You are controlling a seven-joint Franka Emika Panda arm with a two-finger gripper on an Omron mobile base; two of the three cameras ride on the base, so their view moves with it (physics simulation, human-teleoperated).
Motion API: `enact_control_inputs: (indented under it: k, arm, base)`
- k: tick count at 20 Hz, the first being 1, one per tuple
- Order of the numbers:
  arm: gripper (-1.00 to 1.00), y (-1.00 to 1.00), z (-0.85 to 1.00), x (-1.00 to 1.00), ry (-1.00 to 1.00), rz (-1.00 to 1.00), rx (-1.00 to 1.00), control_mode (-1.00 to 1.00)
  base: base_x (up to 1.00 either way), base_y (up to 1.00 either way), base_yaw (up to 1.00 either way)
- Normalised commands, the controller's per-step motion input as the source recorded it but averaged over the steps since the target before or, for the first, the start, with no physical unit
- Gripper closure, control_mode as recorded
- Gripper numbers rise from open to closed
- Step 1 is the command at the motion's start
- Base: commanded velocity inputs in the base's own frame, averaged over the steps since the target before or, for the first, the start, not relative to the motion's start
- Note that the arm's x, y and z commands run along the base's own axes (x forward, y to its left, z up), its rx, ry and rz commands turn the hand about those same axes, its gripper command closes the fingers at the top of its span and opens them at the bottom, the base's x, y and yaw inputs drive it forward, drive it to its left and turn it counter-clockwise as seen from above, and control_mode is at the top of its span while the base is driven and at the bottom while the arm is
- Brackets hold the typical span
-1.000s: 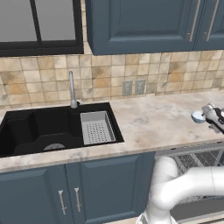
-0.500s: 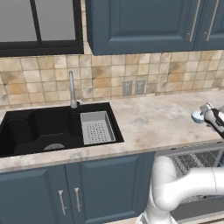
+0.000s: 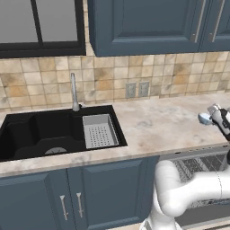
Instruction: Pick up the cup and bowl from the counter, place them in the dishwasher, and close the dishwasher door.
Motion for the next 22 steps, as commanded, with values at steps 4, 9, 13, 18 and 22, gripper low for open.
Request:
enact_control_inputs:
  k: [4,9,13,18,22]
  arm:
    - [1.0,-0.07,-0.01,-0.01,0.0,0.0,0.0,-1.0]
    - [1.0,0.04,0.0,-0.22,-0.02,0.03,0.0,-1.0]
    - [1.0,0.22,0.0,-0.48,-0.05,0.06,-0.01,-1.0]
    - [1.0,0.28,0.0,-0.49,-0.04,0.08,-0.03,-1.0]
    - [1.0,0.35,0.0,-0.55,-0.03,0.1,-0.05,-1.0]
  base:
    - [0.0,0.0,0.0]
    - [0.0,0.0,0.0]
    - [0.0,0.0,0.0]
    - [0.0,0.0,0.0]
    - [0.0,0.0,0.0]
